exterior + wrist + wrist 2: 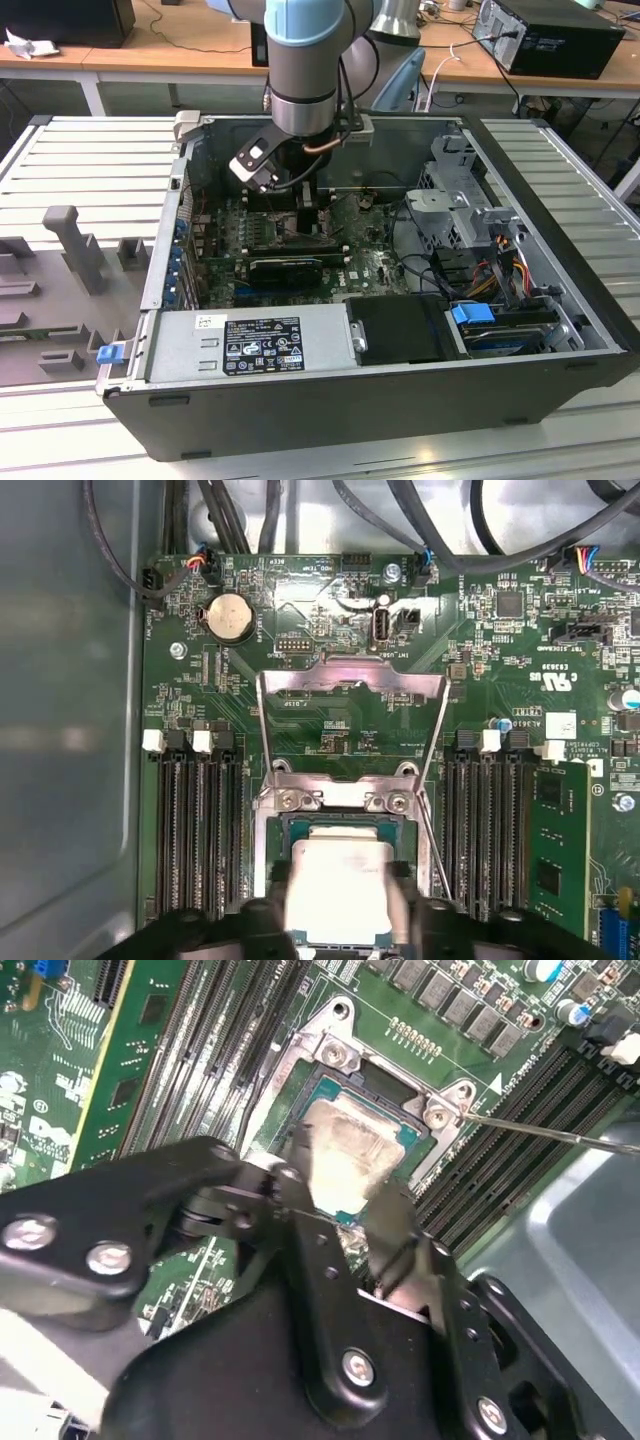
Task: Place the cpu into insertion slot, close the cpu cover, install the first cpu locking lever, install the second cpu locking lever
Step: 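Place the cpu into insertion slot, then close the cpu cover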
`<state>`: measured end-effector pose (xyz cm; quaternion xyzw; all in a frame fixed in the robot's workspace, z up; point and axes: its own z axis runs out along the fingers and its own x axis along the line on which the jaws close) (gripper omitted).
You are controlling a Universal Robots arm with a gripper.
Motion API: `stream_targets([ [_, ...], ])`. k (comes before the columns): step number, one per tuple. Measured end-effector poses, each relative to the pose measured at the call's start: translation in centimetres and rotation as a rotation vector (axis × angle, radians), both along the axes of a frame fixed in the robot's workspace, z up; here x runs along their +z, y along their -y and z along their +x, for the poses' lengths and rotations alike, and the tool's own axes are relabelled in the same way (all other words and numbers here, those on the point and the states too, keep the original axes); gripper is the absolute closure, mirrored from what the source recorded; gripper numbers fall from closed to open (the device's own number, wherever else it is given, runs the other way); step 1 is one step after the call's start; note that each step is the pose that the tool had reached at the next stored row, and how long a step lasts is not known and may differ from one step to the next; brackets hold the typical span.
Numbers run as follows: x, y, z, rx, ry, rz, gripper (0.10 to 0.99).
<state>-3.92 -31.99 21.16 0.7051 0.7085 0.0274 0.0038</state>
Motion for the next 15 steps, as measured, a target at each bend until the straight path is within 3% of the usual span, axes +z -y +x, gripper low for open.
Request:
stream_targets([
  [1, 0.07, 0.0, 0.0, 0.0, -0.0001, 0.0, 0.686],
  [2, 0.13, 0.0, 0.01, 0.0, -0.0002, -0.001, 0.686],
  [3, 0.25, 0.0, 0.01, 0.0, -0.0003, -0.001, 0.808],
  [6, 0.76, 0.0, 0.01, 0.0, -0.0007, -0.002, 0.98],
  [13, 1.72, 0.0, 0.02, -0.001, -0.0006, -0.001, 0.98],
  [15, 1.73, 0.33, 0.92, -0.001, -0.0023, -0.001, 0.98],
])
